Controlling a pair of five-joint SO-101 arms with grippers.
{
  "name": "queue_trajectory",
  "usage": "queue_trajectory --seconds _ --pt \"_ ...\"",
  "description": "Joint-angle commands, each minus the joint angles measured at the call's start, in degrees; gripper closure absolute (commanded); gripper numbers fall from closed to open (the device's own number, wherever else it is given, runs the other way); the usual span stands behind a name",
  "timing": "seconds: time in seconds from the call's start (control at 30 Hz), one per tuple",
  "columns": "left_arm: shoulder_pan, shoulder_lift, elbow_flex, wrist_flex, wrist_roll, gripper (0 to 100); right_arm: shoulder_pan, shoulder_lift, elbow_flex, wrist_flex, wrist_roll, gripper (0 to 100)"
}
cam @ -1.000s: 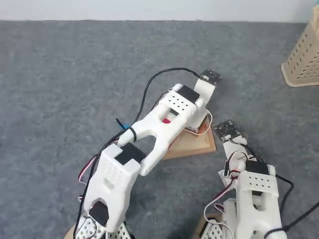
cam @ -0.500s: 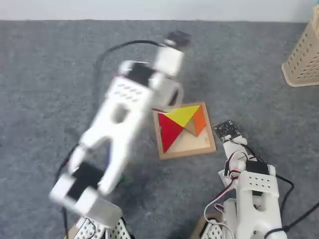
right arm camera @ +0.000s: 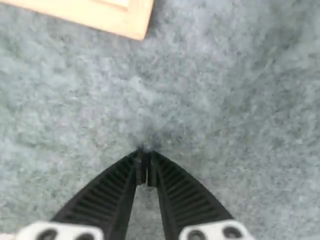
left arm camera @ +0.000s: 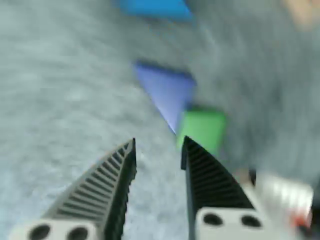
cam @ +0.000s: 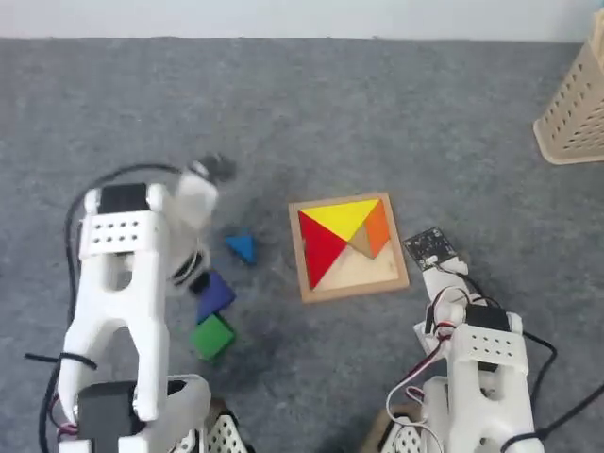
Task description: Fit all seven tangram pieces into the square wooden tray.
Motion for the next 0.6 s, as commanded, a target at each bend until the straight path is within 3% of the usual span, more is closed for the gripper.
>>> queue_trajectory --seconds 0.0,0.17,0.37,0.57 --pt "0.5 -2.5 3.3 4.5 -12.0 80 0.9 -0.7 -0.1 -0.8 0.8 99.2" --pt "3.6 -0.1 8.7 2.7 -16.3 77 0.9 -0.7 -0.1 -0.8 0.8 99.2" --pt "6.4 7.5 11.7 -8.4 -5.8 78 0.9 -0.7 -0.1 -0.8 0.8 99.2" --pt "6.5 11.9 12.0 -10.2 -1.6 78 0.9 -0.7 -0.1 -0.8 0.8 99.2"
